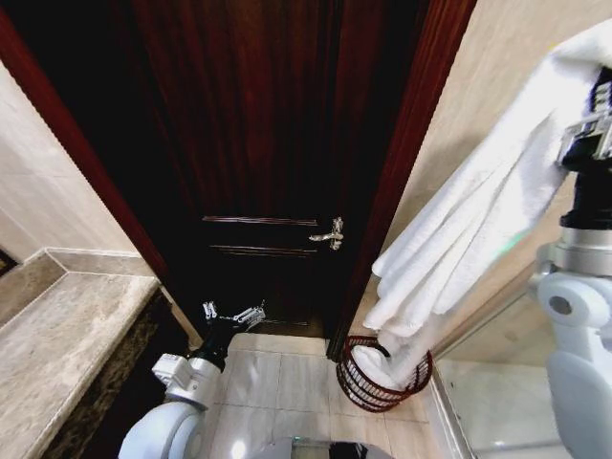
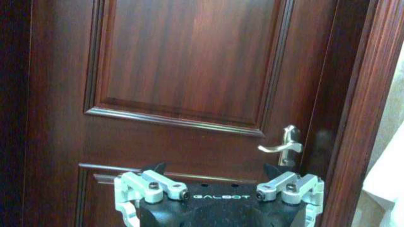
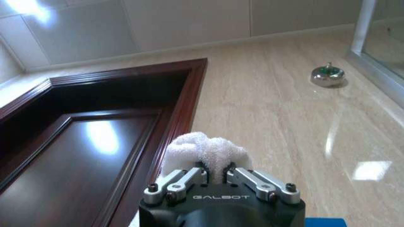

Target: Discard the used towel into the hamper.

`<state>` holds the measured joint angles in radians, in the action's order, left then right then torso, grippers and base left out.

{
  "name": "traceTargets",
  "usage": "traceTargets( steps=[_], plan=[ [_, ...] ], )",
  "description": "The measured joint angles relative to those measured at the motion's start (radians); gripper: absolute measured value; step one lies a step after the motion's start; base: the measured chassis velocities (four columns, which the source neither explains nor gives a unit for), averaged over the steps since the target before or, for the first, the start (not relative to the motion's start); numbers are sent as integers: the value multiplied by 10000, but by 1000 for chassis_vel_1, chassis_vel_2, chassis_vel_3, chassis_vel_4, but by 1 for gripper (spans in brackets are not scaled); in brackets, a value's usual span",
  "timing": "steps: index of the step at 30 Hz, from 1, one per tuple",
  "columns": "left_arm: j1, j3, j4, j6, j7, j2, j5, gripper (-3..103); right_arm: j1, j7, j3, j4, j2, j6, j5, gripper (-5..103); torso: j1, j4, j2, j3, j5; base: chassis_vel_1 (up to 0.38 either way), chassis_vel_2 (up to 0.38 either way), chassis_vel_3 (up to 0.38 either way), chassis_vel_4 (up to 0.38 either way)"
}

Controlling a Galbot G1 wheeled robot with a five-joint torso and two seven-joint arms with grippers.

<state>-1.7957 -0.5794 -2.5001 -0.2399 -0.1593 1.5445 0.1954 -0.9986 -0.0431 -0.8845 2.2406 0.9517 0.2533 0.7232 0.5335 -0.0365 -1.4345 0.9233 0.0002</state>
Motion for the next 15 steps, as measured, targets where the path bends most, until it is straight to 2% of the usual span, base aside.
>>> traceTargets(
  steps=[6,15],
  plan=[
    [0,0,0,0,0,0,0,100,-147,-53,-7,-142,209,355,25,12,0,0,0,0,-3,0,0,0,0],
    [0,0,0,0,0,0,0,100,-565,-32,-204,140,679,188,-71,12,0,0,0,0,-3,0,0,0,0]
  ],
)
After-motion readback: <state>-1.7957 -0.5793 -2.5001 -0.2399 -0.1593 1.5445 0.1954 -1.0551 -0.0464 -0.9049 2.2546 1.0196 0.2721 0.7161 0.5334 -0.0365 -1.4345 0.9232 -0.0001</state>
